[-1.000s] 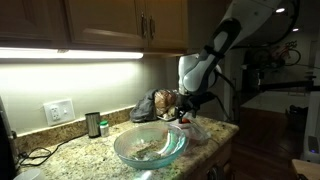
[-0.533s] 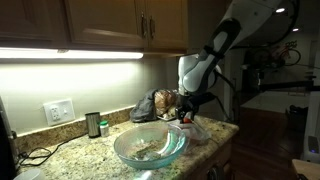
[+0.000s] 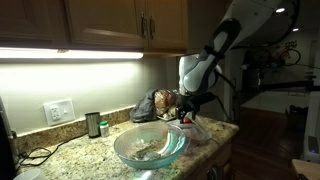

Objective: Remove a peach from the bag and put it in the glass bowl

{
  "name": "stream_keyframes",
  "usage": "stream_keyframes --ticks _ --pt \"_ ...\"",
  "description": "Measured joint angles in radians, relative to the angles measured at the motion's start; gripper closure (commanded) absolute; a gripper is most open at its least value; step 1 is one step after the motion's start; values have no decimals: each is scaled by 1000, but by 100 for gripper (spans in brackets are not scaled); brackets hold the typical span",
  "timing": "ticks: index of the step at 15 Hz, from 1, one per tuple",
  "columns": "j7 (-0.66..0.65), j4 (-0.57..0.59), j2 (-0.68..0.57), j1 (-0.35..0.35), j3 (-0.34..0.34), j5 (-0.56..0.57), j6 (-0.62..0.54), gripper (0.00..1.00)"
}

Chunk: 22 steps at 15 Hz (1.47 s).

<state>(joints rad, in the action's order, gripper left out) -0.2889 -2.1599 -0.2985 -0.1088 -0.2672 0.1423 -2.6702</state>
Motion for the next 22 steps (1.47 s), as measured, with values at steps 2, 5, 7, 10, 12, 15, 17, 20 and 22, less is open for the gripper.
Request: stream_keyframes --ticks 2,5,7,10,12,15,17,20,22 --pt "0 0 0 -1 0 -1 0 62" --pt "1 0 0 0 1 -5 0 66" --pt "1 0 1 0 1 -6 -1 66" --pt "2 0 1 0 1 -6 -1 67" --pt "2 0 1 0 1 -6 -2 67" --pt "2 0 1 0 1 -6 -4 67" --pt "2 0 1 0 1 -6 -7 67" --pt "2 0 1 0 1 -5 -11 67" --pt "2 0 1 0 1 -5 -14 67"
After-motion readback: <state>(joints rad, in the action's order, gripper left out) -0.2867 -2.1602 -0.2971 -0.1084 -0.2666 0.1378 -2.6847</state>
